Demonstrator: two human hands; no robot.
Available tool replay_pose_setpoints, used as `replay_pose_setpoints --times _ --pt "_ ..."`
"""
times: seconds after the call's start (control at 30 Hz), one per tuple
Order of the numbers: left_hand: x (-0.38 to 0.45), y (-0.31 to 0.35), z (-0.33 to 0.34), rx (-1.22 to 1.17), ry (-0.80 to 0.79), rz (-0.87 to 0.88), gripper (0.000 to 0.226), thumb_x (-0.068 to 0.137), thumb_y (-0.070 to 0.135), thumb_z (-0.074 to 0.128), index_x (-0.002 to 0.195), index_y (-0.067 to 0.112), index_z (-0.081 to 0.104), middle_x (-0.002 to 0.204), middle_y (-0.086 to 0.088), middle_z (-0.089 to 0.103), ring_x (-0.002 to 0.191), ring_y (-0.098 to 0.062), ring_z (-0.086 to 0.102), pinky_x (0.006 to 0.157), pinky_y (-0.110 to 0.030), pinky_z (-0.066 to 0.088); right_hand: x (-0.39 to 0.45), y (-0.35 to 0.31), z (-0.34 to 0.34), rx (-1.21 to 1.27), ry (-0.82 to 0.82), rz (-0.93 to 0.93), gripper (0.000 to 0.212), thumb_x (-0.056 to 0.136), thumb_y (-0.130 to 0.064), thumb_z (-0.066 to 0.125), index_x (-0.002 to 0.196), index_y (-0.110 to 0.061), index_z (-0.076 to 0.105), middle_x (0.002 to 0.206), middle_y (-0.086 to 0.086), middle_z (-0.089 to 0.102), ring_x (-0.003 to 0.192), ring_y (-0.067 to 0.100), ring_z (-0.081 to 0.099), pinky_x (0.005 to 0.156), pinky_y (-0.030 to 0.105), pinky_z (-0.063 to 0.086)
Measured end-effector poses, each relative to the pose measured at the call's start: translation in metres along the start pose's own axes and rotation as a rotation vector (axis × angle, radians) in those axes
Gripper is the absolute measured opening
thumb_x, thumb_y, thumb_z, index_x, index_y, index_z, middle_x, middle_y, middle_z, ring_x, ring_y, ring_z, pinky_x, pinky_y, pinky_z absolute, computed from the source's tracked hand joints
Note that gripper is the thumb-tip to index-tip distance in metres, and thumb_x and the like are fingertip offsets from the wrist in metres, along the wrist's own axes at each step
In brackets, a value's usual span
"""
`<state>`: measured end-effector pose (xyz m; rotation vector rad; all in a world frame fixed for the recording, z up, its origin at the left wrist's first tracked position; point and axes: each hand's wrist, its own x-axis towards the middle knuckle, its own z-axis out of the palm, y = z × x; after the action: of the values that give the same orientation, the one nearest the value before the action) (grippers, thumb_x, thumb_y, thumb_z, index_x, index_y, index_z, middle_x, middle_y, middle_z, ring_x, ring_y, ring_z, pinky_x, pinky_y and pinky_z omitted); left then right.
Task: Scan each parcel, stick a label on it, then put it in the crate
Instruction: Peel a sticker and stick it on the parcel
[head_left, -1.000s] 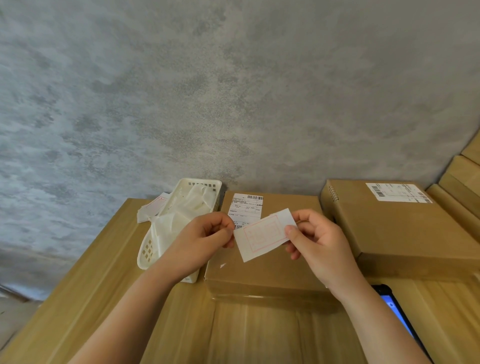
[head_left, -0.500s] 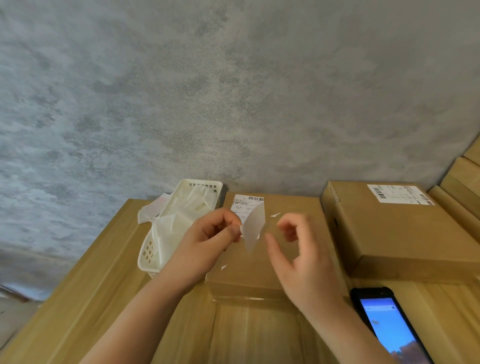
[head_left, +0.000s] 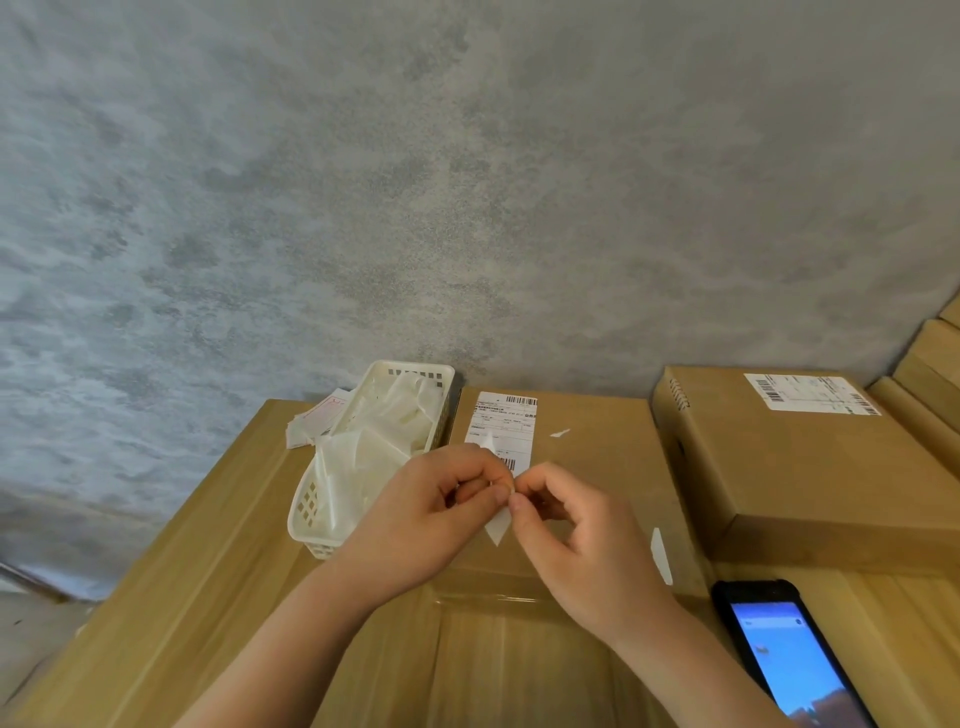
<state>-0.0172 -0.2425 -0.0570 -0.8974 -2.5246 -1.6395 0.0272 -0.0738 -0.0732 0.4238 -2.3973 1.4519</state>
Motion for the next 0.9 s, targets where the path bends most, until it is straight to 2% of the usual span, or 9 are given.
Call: replay_pose_setpoints --times 0.1,0.2,0.3,0.4,0.47,0.57,0.67,0.77,0.9 --pt "-0.002 -0.002 -0.001 0.046 0.012 0.01 0.011 0.086 0.023 0.061 0.078 0.025 0.069 0.063 0.01 0.045 0.064 -0.004 0.046 0.065 -0.019 0.038 0.001 0.001 0.002 -0.027 -0.01 -0.002 0.011 0.094 -0.017 0.061 0.086 -0.019 0.068 0.078 -0.011 0.067 0.081 0.011 0.066 0.067 0.025 0.053" --pt "-0.004 -0.004 -0.003 0.087 0.033 0.003 0.011 0.085 0.021 0.059 0.076 0.021 0.066 0.063 0.006 0.044 0.063 -0.005 0.045 0.063 -0.018 0.037 0.004 0.002 0.004 -0.036 0.002 0.039 0.017 0.094 -0.021 0.06 0.079 -0.021 0.066 0.071 -0.005 0.065 0.066 0.017 0.062 0.059 0.038 0.05" --pt "-0.006 -0.015 -0.012 0.057 0.085 -0.052 0.017 0.083 0.032 0.055 0.077 0.018 0.063 0.064 -0.001 0.046 0.063 -0.003 0.044 0.062 -0.015 0.038 0.011 0.012 -0.001 0.024 0.061 0.142 0.023 0.091 -0.017 0.061 0.069 -0.024 0.063 0.062 -0.004 0.06 0.056 0.009 0.053 0.053 0.027 0.041" --pt "-0.008 -0.034 -0.035 0.054 0.204 -0.191 0.014 0.09 0.02 0.058 0.077 0.021 0.064 0.067 0.001 0.054 0.061 0.0 0.046 0.06 -0.013 0.038 0.016 0.027 -0.017 0.121 0.229 0.3 0.021 0.089 -0.02 0.06 0.068 -0.02 0.064 0.062 0.0 0.059 0.06 0.006 0.051 0.059 0.027 0.039" --pt "-0.013 -0.052 -0.057 0.132 0.317 -0.294 0.022 0.093 0.012 0.056 0.075 0.023 0.063 0.066 0.008 0.055 0.056 0.001 0.045 0.059 -0.019 0.037 0.016 0.039 -0.029 0.193 0.37 0.41 0.024 0.093 -0.011 0.056 0.072 -0.016 0.066 0.065 0.005 0.062 0.063 0.011 0.055 0.065 0.033 0.043" --pt "-0.022 -0.072 -0.088 0.22 0.447 -0.409 0.018 0.092 0.014 0.053 0.075 0.019 0.06 0.061 0.005 0.051 0.056 -0.009 0.043 0.061 -0.03 0.037 0.014 0.05 -0.042 0.272 0.49 0.487 0.026 0.096 -0.008 0.053 0.075 -0.015 0.067 0.065 0.0 0.065 0.068 0.021 0.06 0.068 0.034 0.048" --pt "-0.027 -0.078 -0.102 0.266 0.443 -0.439 0.018 0.092 0.015 0.05 0.075 0.014 0.055 0.065 0.002 0.05 0.062 -0.014 0.044 0.063 -0.032 0.037 0.013 0.052 -0.042 0.278 0.461 0.483 0.022 0.097 -0.009 0.054 0.08 -0.013 0.069 0.07 0.002 0.068 0.071 0.021 0.062 0.07 0.035 0.05" --pt "-0.029 -0.071 -0.105 0.176 0.419 -0.429 0.019 0.093 0.014 0.048 0.077 0.007 0.053 0.073 -0.004 0.051 0.067 -0.011 0.046 0.068 -0.032 0.037 0.012 0.049 -0.037 0.238 0.394 0.46 0.023 0.098 -0.009 0.053 0.08 -0.012 0.068 0.071 0.003 0.068 0.067 0.013 0.063 0.067 0.028 0.052" --pt "-0.034 -0.067 -0.112 0.139 0.406 -0.456 0.029 0.077 0.031 0.047 0.076 0.003 0.054 0.086 -0.011 0.055 0.074 -0.017 0.051 0.074 -0.034 0.039 0.012 0.043 -0.029 0.201 0.332 0.423 0.022 0.099 -0.009 0.052 0.082 -0.011 0.067 0.073 0.002 0.067 0.066 0.012 0.062 0.064 0.023 0.051"
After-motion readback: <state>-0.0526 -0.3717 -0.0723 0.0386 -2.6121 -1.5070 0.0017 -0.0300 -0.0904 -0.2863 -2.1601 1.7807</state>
